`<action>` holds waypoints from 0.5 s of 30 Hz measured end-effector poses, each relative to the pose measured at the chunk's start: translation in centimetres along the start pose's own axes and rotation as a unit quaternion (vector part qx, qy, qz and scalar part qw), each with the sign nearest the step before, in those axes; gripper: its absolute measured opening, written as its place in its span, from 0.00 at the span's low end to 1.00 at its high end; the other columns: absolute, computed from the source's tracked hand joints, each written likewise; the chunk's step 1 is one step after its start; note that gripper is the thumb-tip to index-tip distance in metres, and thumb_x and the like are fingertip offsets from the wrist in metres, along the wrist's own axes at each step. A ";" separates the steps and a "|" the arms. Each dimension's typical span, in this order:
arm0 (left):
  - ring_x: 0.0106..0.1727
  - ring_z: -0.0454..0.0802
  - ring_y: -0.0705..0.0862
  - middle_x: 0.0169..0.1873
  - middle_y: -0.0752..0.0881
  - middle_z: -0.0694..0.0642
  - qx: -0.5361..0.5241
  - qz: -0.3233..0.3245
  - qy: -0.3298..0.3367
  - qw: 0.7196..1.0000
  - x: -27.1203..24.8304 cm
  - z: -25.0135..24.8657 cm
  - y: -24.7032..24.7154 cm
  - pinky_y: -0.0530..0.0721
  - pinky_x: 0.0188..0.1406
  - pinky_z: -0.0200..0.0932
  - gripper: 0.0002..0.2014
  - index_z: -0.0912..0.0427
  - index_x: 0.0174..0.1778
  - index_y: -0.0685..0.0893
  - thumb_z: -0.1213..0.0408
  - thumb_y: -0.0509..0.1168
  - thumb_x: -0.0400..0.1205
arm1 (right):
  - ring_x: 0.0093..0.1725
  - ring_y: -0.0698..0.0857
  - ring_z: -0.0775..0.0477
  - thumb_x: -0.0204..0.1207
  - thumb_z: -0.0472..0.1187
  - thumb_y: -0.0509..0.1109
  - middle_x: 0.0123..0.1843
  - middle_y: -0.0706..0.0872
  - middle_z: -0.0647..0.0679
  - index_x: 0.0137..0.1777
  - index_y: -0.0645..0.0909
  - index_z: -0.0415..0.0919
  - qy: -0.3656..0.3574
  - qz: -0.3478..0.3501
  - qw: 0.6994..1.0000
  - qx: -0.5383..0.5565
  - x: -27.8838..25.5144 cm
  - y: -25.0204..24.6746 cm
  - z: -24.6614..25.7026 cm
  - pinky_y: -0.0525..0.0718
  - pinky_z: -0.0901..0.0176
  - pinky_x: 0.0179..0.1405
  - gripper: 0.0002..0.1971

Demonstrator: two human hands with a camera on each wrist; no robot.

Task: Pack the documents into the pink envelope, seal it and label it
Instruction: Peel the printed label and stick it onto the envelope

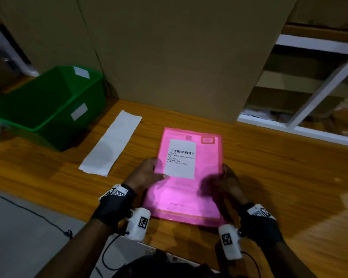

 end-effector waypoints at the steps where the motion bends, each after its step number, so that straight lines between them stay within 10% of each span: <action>1: 0.50 0.38 0.88 0.54 0.90 0.53 -0.039 -0.011 0.003 0.999 -0.3 -0.4 -0.3 0.89 0.51 0.44 0.20 0.62 0.61 0.84 0.74 0.76 0.73 | 0.25 0.88 0.48 0.71 0.10 0.59 0.37 0.89 0.34 0.61 0.75 0.33 0.000 0.002 1.000 0.012 0.1 0.1 0.1 0.86 0.55 0.20 0.24; 6: 0.35 0.44 0.83 0.39 0.84 0.49 -0.104 -0.110 0.001 0.989 -2.0 -1.1 -3.6 0.80 0.29 0.36 0.23 0.53 0.49 0.85 0.86 0.70 0.69 | 0.36 0.88 0.63 0.70 0.17 0.69 0.50 0.90 0.51 0.67 0.78 0.43 -0.056 0.029 0.996 -0.061 0.9 2.1 2.3 0.87 0.60 0.33 0.28; 10: 0.33 0.40 0.83 0.44 0.85 0.53 -0.156 -0.136 0.039 0.978 -3.4 -1.6 -7.8 0.81 0.30 0.38 0.25 0.52 0.53 0.83 0.87 0.65 0.71 | 0.49 0.88 0.61 0.69 0.30 0.77 0.56 0.88 0.52 0.71 0.75 0.44 -0.103 0.042 0.988 -0.104 0.6 5.4 6.0 0.89 0.56 0.47 0.30; 15: 0.44 0.46 0.82 0.49 0.85 0.46 -0.174 -0.191 0.098 0.961 -4.8 -2.5 -16.9 0.85 0.38 0.40 0.27 0.45 0.56 0.82 0.84 0.66 0.74 | 0.52 0.88 0.52 0.72 0.23 0.75 0.61 0.84 0.43 0.73 0.71 0.39 -0.135 0.034 0.989 -0.058 0.9 11.3 12.9 0.90 0.58 0.47 0.30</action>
Point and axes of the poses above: each hand's wrist, its own x-axis towards the middle knuckle, its own y-axis out of the palm, z = x × y, the point moved 10 cm from there along x, towards the middle knuckle
